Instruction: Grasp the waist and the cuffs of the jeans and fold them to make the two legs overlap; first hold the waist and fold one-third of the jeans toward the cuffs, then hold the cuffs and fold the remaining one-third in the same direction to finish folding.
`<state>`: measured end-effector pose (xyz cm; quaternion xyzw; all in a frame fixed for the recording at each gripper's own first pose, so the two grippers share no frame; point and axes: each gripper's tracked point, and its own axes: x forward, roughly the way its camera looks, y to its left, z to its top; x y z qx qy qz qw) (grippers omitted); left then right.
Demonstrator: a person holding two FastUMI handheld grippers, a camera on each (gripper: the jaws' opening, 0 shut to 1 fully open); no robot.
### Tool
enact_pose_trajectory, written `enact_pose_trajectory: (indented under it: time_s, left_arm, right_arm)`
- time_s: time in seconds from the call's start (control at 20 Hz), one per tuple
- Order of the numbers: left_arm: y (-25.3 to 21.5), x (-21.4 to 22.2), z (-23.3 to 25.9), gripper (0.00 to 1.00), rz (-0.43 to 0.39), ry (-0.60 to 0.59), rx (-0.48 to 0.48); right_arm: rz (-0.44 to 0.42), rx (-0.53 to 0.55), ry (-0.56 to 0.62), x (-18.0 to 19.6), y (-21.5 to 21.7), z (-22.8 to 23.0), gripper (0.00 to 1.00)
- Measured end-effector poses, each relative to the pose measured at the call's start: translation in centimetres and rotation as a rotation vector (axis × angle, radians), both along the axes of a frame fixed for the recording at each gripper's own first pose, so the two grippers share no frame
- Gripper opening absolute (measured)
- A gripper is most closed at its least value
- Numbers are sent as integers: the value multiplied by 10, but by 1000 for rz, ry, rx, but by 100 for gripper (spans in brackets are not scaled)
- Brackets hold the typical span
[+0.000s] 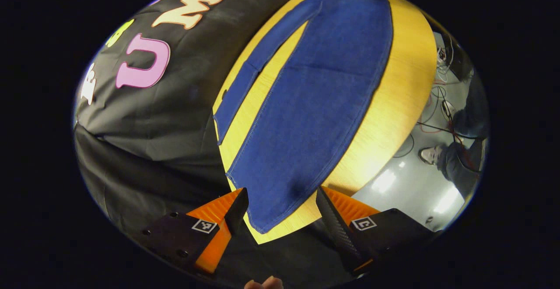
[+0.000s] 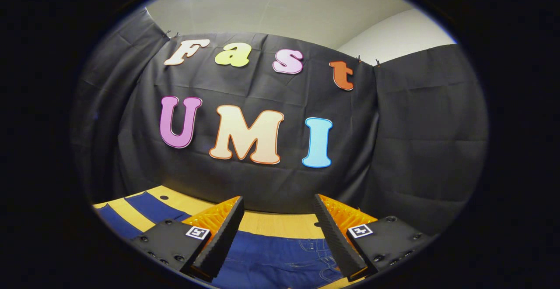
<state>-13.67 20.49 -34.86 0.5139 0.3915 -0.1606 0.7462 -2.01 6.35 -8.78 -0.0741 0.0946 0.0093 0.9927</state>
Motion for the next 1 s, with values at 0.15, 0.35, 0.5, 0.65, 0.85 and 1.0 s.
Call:
enact_pose_trajectory:
  time_s: [0.15, 0.35, 0.5, 0.65, 0.85, 1.0]
  left_arm:
    - [-1, -1, -11, 96, -9, 29, 20]
    - [-5, 12, -17, 94, -70, 12, 63]
    - [-6, 24, -20, 90, -122, 2, 83]
    - [-11, 10, -41, 62, -128, 73, 67]
    - [-11, 7, -45, 8, -113, 87, 81]
    - [-13, 10, -44, 0, -85, 92, 84]
  right_arm:
    - [-11, -5, 7, -2, -2, -3, 98]
    - [-31, -5, 15, -4, -9, -7, 98]
    - [-47, -19, 22, -7, -17, -8, 100]
    - [-66, -35, 16, -11, -28, -7, 100]
    - [-90, -62, 25, -15, -49, -13, 100]
    - [-76, -124, 49, -16, -66, -26, 99]
